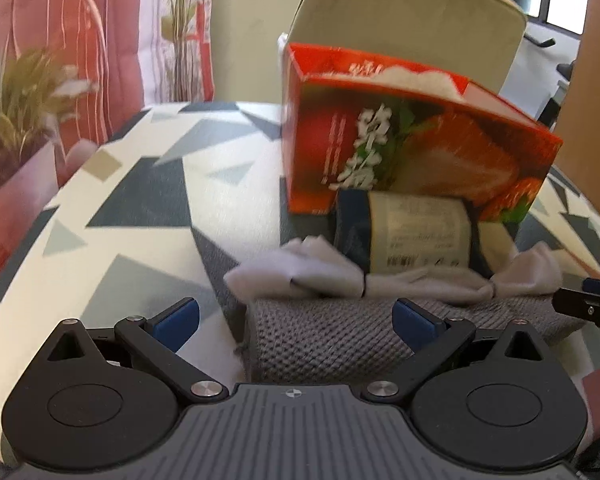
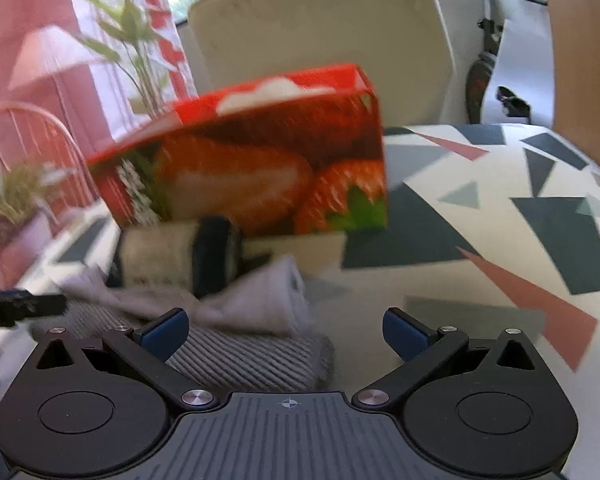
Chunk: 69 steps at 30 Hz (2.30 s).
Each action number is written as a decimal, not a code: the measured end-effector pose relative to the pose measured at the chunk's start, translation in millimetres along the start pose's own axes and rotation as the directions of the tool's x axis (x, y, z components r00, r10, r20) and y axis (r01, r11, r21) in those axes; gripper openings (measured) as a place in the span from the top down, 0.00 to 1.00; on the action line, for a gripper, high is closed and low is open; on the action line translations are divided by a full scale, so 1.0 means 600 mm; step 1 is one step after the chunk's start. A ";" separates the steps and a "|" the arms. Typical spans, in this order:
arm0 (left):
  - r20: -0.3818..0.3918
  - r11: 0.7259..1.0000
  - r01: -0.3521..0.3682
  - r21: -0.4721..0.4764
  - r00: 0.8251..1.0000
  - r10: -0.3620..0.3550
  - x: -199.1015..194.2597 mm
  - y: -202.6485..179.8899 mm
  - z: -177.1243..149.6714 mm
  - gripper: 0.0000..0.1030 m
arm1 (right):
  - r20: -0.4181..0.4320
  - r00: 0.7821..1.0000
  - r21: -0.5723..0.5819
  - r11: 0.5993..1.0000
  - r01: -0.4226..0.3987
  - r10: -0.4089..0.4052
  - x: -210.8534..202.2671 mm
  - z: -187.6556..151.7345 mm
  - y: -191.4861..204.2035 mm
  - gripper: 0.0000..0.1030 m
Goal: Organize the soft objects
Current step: 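Move both grippers back down to the grey knit towel on the table, then close both grippers on the rolled end of the grey knit towel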
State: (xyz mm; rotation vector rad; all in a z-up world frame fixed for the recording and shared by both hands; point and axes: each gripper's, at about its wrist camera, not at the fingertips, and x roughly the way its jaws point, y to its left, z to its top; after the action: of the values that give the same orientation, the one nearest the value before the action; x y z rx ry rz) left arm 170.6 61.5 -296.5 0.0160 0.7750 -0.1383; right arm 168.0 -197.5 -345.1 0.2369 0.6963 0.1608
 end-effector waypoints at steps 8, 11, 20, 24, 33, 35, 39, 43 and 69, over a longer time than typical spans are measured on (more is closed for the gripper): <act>-0.075 1.000 -0.010 -0.016 0.997 0.009 0.027 0.006 -0.014 0.00 | -0.076 0.993 -0.065 0.995 0.081 -0.085 0.033 -0.016 0.002 0.00; -0.087 0.999 -0.002 -0.032 0.996 -0.001 0.034 0.010 -0.019 0.00 | -0.082 0.993 -0.068 0.994 0.083 -0.088 0.038 -0.020 0.000 0.00; -0.058 1.000 -0.017 -0.017 0.998 0.016 0.034 0.003 -0.027 0.00 | -0.054 0.994 -0.093 0.992 0.091 -0.096 0.040 -0.026 0.002 0.00; -0.052 1.000 -0.019 -0.013 0.998 0.018 0.032 0.003 -0.030 0.00 | -0.052 0.994 -0.091 0.992 0.092 -0.097 0.040 -0.026 0.001 0.00; -0.056 1.000 -0.019 -0.004 0.998 0.018 0.032 0.002 -0.028 0.00 | -0.077 0.994 -0.093 0.993 0.076 -0.083 0.038 -0.021 0.000 0.00; -0.055 1.000 -0.018 -0.002 0.998 0.018 0.032 0.001 -0.029 0.00 | -0.083 0.993 -0.090 0.993 0.074 -0.081 0.038 -0.020 0.000 0.00; -0.052 1.000 -0.017 -0.001 0.998 0.017 0.032 0.001 -0.029 0.00 | -0.096 0.992 -0.088 0.994 0.069 -0.077 0.036 -0.018 0.001 0.06; -0.055 1.000 -0.017 -0.003 0.998 0.017 0.033 0.001 -0.029 0.00 | -0.109 0.993 -0.094 0.995 0.041 -0.051 0.029 -0.015 0.007 0.21; 0.011 0.992 0.054 -0.114 0.999 -0.054 -0.010 0.033 -0.032 0.47 | -0.092 0.995 -0.095 0.995 -0.043 0.034 -0.021 -0.005 0.024 0.77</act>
State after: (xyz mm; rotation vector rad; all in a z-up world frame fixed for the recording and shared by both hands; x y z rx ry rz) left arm 155.7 83.0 -306.5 -0.1138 0.7750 -0.1453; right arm 155.7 -186.2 -335.9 0.1507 0.7721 0.2428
